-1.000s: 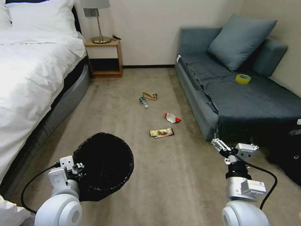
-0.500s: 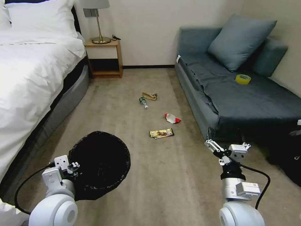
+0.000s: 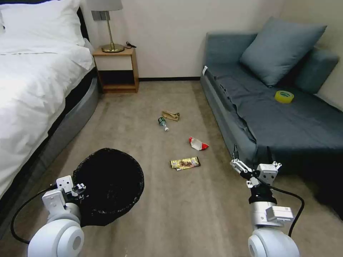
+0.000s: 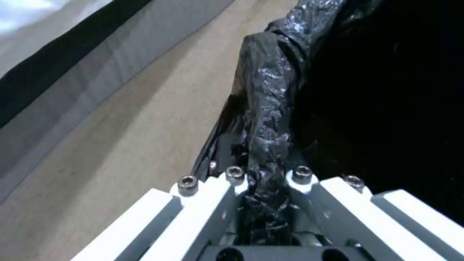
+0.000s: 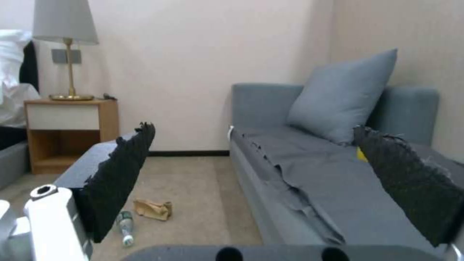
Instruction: Pick up the trash bin, then pick up the garbage on the floor and place it into the trash bin.
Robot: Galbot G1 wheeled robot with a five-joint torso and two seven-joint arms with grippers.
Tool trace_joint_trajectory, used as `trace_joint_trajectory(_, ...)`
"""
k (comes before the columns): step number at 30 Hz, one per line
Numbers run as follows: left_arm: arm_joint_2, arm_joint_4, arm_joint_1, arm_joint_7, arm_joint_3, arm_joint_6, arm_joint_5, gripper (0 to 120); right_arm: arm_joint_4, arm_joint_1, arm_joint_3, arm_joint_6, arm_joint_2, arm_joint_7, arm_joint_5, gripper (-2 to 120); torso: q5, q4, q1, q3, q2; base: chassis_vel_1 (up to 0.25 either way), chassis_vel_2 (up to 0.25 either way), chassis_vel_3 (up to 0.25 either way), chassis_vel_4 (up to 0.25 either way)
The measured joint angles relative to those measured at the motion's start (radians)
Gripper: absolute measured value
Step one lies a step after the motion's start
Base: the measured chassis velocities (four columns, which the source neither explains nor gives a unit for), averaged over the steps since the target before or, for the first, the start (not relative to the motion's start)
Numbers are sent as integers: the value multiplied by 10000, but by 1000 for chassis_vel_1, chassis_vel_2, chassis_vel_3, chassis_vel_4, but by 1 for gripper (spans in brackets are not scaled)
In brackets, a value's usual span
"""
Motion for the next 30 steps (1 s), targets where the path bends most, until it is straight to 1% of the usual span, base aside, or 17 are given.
trace_joint_trajectory(1,-3,13,0,3,0,-17,1,3,-6,3,1,0,-4,-1,-1,100,-4,0,0,0,0,-197,190,198,-189)
trace_joint_trajectory(3,-19,47,0,17,0,-63,4,2,-46,17,17,8,-21,-7,-4,100,0,0,0,0,0,-185,196,206,-187)
trace_joint_trajectory(20,-50,244,-114,50,-71,-157,5,2,-229,154,-12,87,-103,-67,-6,100,-1,-1,0,0,0,-186,189,189,-180)
trace_joint_trajectory(30,-38,355,-188,54,-109,-224,-6,2,-416,308,-80,259,-135,-122,-78,100,-1,0,0,0,0,-136,152,146,-154)
